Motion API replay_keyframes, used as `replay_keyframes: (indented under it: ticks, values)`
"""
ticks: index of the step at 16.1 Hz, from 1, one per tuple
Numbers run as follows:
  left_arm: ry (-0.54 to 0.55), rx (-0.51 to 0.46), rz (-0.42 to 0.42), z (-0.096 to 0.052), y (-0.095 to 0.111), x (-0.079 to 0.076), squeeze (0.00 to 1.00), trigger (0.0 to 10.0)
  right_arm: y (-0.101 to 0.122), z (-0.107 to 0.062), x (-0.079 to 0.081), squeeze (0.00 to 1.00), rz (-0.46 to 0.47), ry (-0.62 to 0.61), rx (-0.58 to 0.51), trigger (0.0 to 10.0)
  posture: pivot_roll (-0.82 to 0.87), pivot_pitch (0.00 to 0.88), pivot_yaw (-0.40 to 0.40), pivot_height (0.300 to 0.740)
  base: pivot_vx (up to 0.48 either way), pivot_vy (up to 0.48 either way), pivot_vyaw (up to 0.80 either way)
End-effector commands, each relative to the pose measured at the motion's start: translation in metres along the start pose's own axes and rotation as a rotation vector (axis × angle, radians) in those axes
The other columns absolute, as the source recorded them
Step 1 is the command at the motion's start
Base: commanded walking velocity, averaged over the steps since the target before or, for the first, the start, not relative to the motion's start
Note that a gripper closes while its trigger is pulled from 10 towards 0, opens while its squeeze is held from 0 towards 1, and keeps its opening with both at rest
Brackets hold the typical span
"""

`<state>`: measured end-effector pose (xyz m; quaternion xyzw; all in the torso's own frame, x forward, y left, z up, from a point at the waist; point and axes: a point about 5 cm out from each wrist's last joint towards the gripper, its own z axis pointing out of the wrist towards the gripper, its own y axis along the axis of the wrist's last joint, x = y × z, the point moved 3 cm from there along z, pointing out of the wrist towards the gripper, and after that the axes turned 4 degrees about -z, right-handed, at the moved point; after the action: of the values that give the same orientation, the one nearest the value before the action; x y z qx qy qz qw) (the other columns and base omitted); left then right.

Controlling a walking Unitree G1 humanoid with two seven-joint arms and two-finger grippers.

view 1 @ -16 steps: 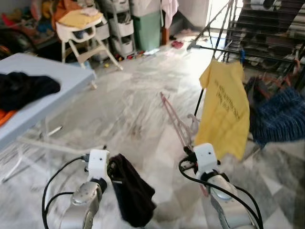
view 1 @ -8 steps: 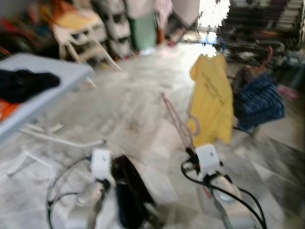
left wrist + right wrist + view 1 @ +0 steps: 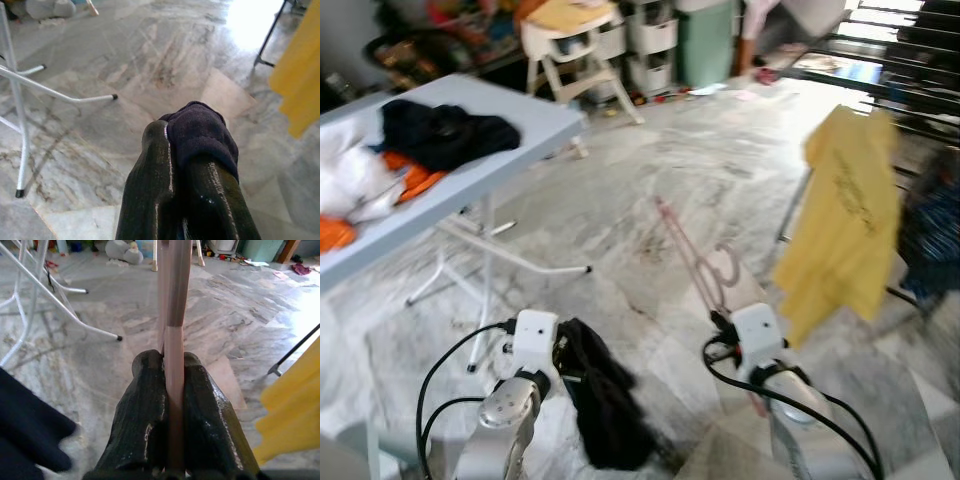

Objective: Hang hanger

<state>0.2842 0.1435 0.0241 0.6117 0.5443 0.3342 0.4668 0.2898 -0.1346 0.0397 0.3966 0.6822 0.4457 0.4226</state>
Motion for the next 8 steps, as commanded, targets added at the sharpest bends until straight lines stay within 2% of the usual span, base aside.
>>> replay_keyframes:
  ticks: [1,2,3,5,6,7,8]
  values:
    - [0.014,-0.050,0.041,0.000,0.012,0.006,0.00,10.0,0.012,0.003,0.007,0.00,0.004,0.025,-0.044,10.0,-0.11,0.009,0.090,0.740,0.000,0.000,0.80]
    - [-0.007,-0.072,0.096,-0.001,0.015,0.006,0.00,10.0,0.012,0.002,0.008,0.00,0.004,0.032,-0.043,10.0,-0.11,0.012,0.086,0.740,0.000,0.000,0.80]
    - [-0.002,-0.077,0.104,-0.001,0.016,0.010,0.00,10.0,0.012,0.002,0.008,0.00,-0.006,0.041,-0.043,10.0,-0.11,0.013,0.084,0.740,0.000,0.000,0.80]
    - [-0.039,-0.108,0.192,0.001,0.027,0.019,0.00,10.0,0.013,0.002,0.010,0.00,-0.009,0.061,-0.042,10.0,-0.10,0.019,0.077,0.740,0.000,0.000,0.00]
    - [-0.046,-0.101,0.238,0.005,0.035,0.030,0.00,10.0,0.014,0.002,0.008,0.00,-0.025,0.078,-0.046,10.0,-0.10,0.021,0.076,0.740,0.000,0.000,0.00]
    - [-0.022,-0.110,0.246,0.008,0.042,0.038,0.00,10.0,0.015,0.003,0.006,0.00,-0.026,0.086,-0.043,10.0,-0.11,0.022,0.074,0.740,0.000,0.000,0.00]
    - [0.030,-0.106,0.245,0.012,0.048,0.053,0.00,10.0,0.017,0.004,0.002,0.00,-0.043,0.099,-0.041,10.0,-0.11,0.024,0.075,0.740,0.000,0.000,0.00]
